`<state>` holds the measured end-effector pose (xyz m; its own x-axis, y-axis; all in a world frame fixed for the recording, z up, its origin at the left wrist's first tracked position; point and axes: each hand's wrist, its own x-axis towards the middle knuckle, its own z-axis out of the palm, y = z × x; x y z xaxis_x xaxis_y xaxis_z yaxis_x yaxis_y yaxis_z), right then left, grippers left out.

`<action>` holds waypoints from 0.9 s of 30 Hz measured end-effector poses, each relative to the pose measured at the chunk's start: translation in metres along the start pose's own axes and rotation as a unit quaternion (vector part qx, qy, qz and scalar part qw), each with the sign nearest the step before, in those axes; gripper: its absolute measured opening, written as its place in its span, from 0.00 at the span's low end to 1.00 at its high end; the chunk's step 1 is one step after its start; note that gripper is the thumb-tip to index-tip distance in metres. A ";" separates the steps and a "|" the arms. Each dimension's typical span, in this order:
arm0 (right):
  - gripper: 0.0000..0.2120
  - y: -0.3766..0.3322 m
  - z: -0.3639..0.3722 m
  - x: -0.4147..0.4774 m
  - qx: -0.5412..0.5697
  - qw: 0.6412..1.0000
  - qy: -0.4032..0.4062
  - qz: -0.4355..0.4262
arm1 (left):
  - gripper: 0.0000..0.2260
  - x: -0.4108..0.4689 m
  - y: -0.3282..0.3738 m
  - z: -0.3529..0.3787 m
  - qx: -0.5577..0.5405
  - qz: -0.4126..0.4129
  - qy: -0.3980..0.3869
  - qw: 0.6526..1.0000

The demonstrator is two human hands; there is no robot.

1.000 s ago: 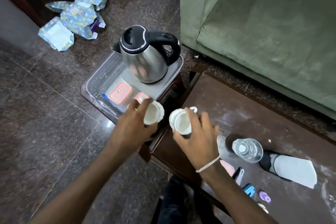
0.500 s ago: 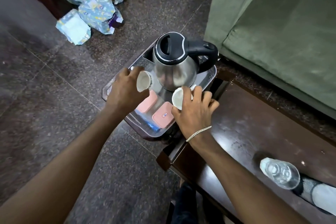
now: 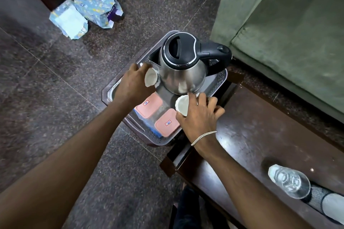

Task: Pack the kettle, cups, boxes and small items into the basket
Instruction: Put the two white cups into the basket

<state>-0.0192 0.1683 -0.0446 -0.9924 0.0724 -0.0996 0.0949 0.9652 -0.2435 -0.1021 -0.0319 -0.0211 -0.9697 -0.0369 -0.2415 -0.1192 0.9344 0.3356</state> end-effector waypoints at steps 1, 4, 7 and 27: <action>0.30 0.000 0.001 0.001 -0.001 1.000 -0.004 0.001 | 0.31 0.002 0.000 0.002 -0.002 0.002 -0.005 1.000; 0.29 -0.001 0.004 0.003 -0.002 1.000 -0.018 0.001 | 0.31 0.005 0.000 0.005 0.013 0.012 -0.016 1.000; 0.29 -0.002 0.007 0.006 -0.004 1.000 -0.019 0.006 | 0.31 0.007 0.000 0.008 0.022 0.023 -0.036 0.999; 0.36 0.011 -0.011 -0.016 0.046 0.999 0.023 0.000 | 0.38 -0.022 0.008 0.015 -0.040 -0.002 0.081 0.996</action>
<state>-0.0033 0.1810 -0.0352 -0.9948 0.0856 -0.0552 0.0990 0.9386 -0.3305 -0.0783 -0.0183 -0.0266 -0.9900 -0.1038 -0.0959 -0.1342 0.9029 0.4085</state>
